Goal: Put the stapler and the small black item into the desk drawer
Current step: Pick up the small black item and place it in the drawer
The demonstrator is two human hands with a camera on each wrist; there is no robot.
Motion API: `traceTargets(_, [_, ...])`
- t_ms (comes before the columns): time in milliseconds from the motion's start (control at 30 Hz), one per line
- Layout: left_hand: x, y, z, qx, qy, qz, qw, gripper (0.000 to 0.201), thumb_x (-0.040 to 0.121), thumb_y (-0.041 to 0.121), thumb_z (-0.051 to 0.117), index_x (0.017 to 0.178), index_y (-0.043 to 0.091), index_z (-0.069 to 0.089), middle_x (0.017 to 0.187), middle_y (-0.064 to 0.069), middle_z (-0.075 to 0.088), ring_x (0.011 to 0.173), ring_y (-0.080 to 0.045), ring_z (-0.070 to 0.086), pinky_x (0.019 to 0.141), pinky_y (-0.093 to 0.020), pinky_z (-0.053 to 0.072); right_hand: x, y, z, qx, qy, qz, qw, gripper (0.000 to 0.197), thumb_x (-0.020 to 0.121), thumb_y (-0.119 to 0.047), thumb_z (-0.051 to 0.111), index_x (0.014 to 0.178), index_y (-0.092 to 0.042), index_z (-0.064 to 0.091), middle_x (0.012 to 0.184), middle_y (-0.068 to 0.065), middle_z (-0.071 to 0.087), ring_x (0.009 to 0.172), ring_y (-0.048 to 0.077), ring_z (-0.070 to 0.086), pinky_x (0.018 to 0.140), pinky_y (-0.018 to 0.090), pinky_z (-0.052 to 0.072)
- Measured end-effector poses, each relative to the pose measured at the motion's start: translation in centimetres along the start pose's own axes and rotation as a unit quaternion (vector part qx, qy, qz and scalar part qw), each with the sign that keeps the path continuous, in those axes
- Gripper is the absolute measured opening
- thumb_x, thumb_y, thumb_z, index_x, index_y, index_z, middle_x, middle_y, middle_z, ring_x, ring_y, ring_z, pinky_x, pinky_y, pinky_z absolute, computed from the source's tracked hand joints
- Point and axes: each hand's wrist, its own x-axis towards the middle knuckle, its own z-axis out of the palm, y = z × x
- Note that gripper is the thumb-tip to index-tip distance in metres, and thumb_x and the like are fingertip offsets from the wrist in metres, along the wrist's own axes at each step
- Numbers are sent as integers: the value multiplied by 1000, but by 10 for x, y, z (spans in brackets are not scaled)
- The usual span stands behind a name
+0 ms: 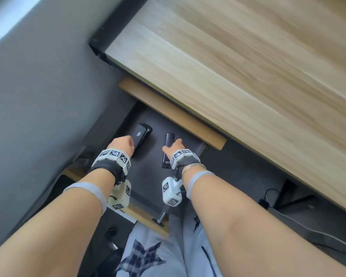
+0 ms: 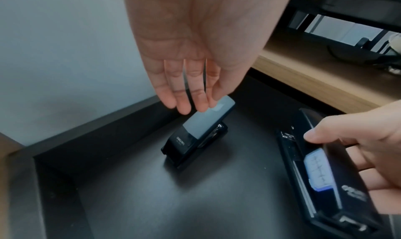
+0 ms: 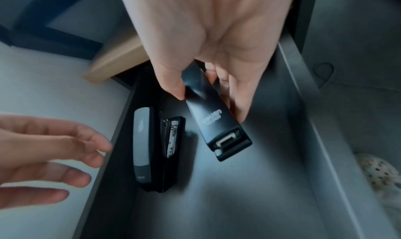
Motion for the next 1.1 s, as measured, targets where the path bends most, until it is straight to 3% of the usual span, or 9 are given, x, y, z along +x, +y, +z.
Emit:
traceTargets(267, [23,-4,11,-6,-12,-2,1000,29,88,10,42,105,14,64,108,-14,69,100,-33,64,83,-35,51,39,2,26,1,-10,37,999,56,92,-25,56,135,-3,30,134,16,54,122,33,55,97,35,43])
traceTargets(633, [36,-7,18,-14,-21,0,1000,28,87,9,43,104,15,64,106,-14,70,98,-34,64,83,-37,52,64,0,50,60,37,51,996,54,91,-22,59,133,-2,33,139,19,46,126,34,51,101,40,42])
traceTargets(800, [34,-5,21,-8,-27,0,1000,26,87,9,44,103,14,64,106,-14,70,98,-34,64,83,-36,52,66,2,42,56,14,64,996,54,90,-25,62,132,-4,36,137,17,52,125,34,53,101,40,44])
traceTargets(966, [21,-1,14,-10,-30,-13,999,26,88,10,44,104,14,63,107,-13,69,88,-31,61,80,-34,51,48,1,19,-15,34,32,999,43,95,-22,53,131,-2,38,131,18,57,119,34,57,89,37,49])
traceTargets(1033, [13,0,10,-11,-29,-19,999,26,89,10,43,105,13,63,107,-14,69,95,-33,64,80,-33,50,36,-2,7,-68,37,-5,997,36,96,-19,46,128,-3,44,126,18,60,111,34,61,74,33,46])
traceTargets(1100, [2,1,6,-12,-31,-25,999,25,88,10,44,105,13,63,107,-15,69,99,-33,64,81,-33,50,21,-6,-7,-117,43,-43,991,31,96,-17,42,122,-3,51,120,18,63,100,34,62,68,29,40])
